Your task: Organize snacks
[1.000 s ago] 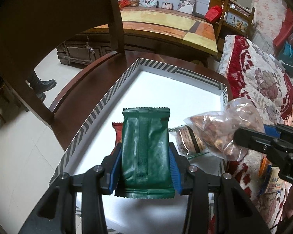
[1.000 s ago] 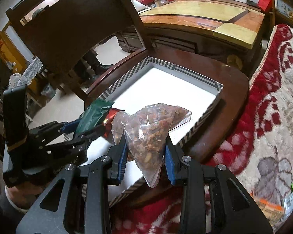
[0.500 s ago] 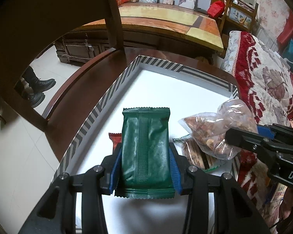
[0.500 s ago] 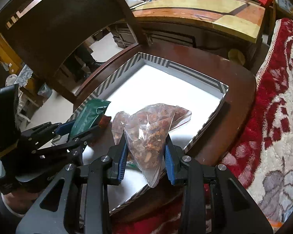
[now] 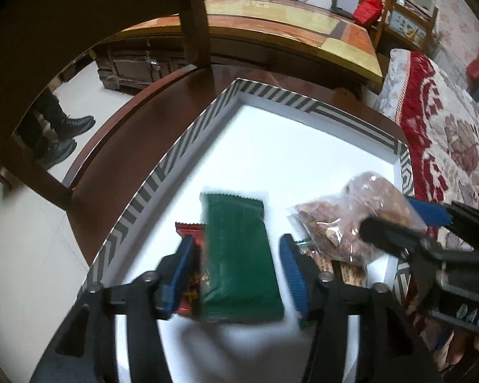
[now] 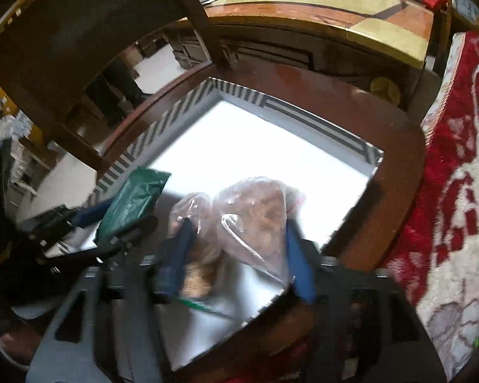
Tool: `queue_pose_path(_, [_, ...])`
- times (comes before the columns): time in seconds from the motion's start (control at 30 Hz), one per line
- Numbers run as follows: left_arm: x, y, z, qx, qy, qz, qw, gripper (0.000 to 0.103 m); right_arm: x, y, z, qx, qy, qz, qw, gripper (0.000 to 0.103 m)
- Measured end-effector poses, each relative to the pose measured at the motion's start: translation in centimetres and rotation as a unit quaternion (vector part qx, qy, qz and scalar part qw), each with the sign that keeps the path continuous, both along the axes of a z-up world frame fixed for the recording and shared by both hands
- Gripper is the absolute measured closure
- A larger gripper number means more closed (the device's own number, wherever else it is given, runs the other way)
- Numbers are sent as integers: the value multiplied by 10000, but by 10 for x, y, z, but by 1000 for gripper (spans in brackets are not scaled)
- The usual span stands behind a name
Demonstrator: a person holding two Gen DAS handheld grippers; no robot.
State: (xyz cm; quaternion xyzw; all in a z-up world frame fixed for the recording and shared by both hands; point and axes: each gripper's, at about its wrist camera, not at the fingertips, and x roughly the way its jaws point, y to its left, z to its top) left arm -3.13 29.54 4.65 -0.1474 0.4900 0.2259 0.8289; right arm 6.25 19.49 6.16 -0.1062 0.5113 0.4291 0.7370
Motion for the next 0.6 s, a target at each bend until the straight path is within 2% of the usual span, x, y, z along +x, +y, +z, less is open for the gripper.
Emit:
queue_pose_path(0.13, [-5,0,1,-14,1,93,10000,34,-9,-10,11,-15,-232,39,9997,41])
queue_pose_path(0.2, [-9,-3,4,-19,-20,106,9999,33,-12,-20,18,78,-224,11,9997,40])
queue_pose_path(0.3, [-14,-10,12,63,-108,70,9999,27,-18,-38,28,251,-153,-9,9996,40])
queue_pose_path(0.4, [-20,-22,21,148,-189,-18,9997,24,-24,-59,38,386,-169,-138,9990,40])
queue_pose_path(0.6, [-22,-58,35,71,-325,-373,9988,22,-26,-117,44,641,38,-678,9956,40])
